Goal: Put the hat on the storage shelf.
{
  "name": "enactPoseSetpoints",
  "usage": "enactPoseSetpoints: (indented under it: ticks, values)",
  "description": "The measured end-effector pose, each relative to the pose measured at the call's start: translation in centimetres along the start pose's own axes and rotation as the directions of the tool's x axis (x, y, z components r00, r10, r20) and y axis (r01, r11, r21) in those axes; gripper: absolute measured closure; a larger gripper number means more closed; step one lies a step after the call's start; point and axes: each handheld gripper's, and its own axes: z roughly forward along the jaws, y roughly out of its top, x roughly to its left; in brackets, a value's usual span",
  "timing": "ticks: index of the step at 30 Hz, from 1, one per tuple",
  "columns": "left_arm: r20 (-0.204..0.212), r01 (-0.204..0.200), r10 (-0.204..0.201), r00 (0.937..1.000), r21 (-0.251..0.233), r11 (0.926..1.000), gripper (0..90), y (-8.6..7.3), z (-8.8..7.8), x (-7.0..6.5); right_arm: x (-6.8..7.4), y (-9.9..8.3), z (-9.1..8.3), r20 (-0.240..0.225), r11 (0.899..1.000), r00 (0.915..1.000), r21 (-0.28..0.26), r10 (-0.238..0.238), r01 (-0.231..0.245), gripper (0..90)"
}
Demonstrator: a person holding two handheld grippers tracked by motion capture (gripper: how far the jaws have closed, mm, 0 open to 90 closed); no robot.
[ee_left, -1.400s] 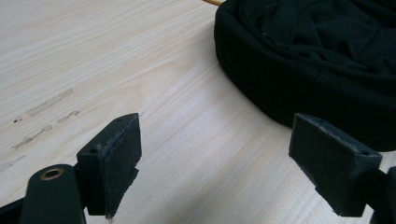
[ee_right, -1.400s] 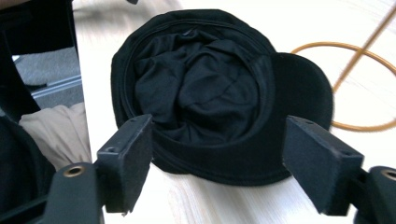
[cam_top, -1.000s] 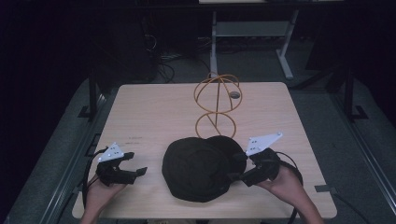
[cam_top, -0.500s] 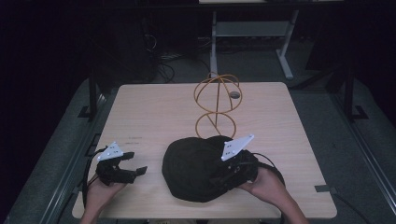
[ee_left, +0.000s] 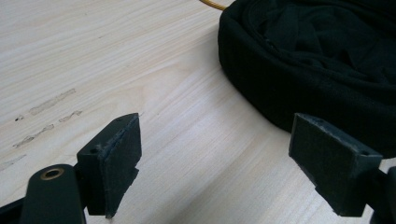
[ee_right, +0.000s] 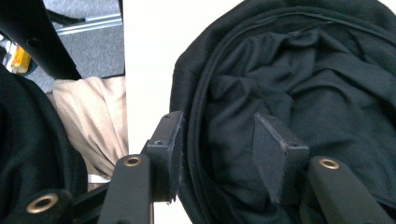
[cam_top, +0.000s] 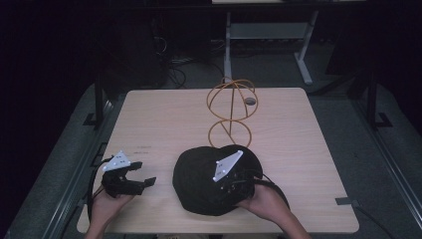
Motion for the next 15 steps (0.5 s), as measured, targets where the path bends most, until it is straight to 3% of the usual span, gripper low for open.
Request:
enactPoseSetpoints:
  ticks: [9,15]
  values:
    - [0.000,-0.001,0.001,1.0000,0.000,1.0000,16.4,0.0,0.0,0.0,0.8,1.4,2.2,-0.044,0.997,0.9983,0.060,-0.038,0.041,58.2]
    - [-0.005,-0.002,0.002,1.0000,0.003,1.0000,16.5,0.0,-0.1,0.1,1.0,1.6,3.4,-0.033,0.993,0.9987,0.107,-0.040,0.043,64.5]
